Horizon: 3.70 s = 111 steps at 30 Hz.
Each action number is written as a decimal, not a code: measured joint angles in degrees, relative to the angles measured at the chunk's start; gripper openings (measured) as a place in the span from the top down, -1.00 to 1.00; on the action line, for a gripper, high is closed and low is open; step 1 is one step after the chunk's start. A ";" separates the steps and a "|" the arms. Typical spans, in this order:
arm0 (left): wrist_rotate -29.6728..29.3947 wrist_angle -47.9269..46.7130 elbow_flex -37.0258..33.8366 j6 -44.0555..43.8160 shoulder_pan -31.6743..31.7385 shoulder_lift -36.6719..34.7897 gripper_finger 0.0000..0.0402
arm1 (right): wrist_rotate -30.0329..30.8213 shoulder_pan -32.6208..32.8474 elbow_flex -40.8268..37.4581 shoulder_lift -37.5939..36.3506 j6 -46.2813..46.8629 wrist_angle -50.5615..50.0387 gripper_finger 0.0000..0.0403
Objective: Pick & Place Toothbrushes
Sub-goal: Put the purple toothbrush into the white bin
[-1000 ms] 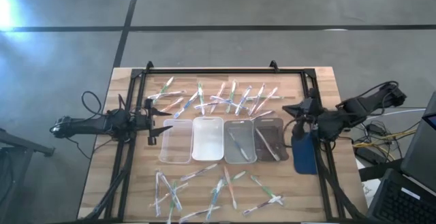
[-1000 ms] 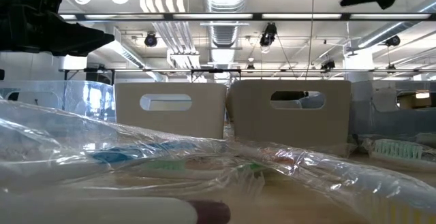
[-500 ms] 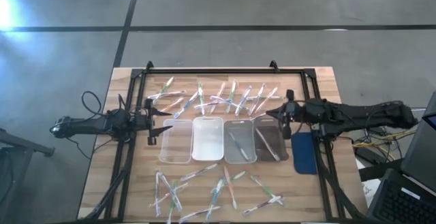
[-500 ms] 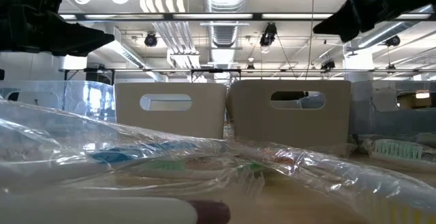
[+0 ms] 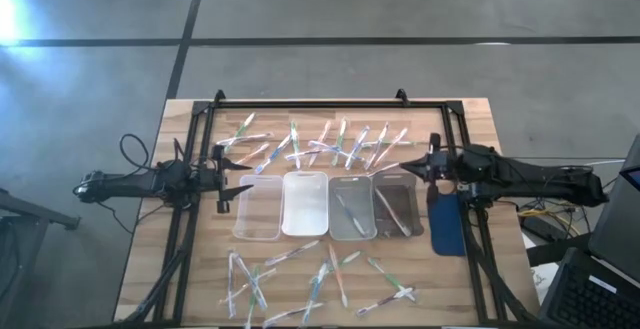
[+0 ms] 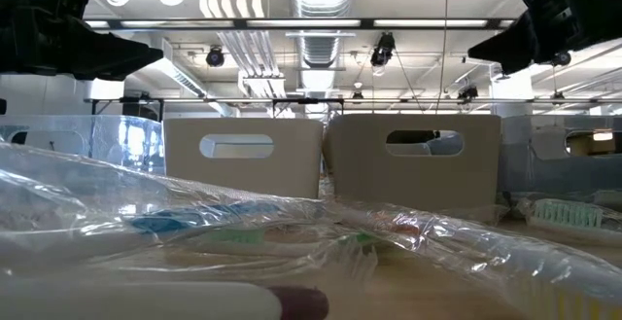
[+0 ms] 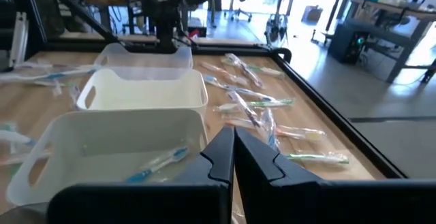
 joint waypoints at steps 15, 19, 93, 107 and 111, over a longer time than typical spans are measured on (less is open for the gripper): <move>-0.01 0.09 0.00 8.94 0.03 0.00 -0.15 | 0.24 0.00 -5.86 -15.37 1.28 -7.56 0.96; -0.05 0.36 -0.02 10.62 0.02 -0.01 -0.15 | 0.27 0.00 -6.50 -15.52 1.28 -7.42 0.96; -28.09 -9.76 33.74 -11.95 2.58 34.77 -0.15 | 0.30 0.02 -8.47 -13.98 1.26 -7.47 0.96; -26.36 -36.12 51.21 -16.26 21.94 53.15 -0.15 | 0.30 0.02 -8.45 -13.94 1.26 -7.45 0.96; -23.39 -40.28 54.75 -15.55 27.03 58.45 -0.15 | 0.32 0.02 -8.45 -13.94 1.26 -7.45 0.96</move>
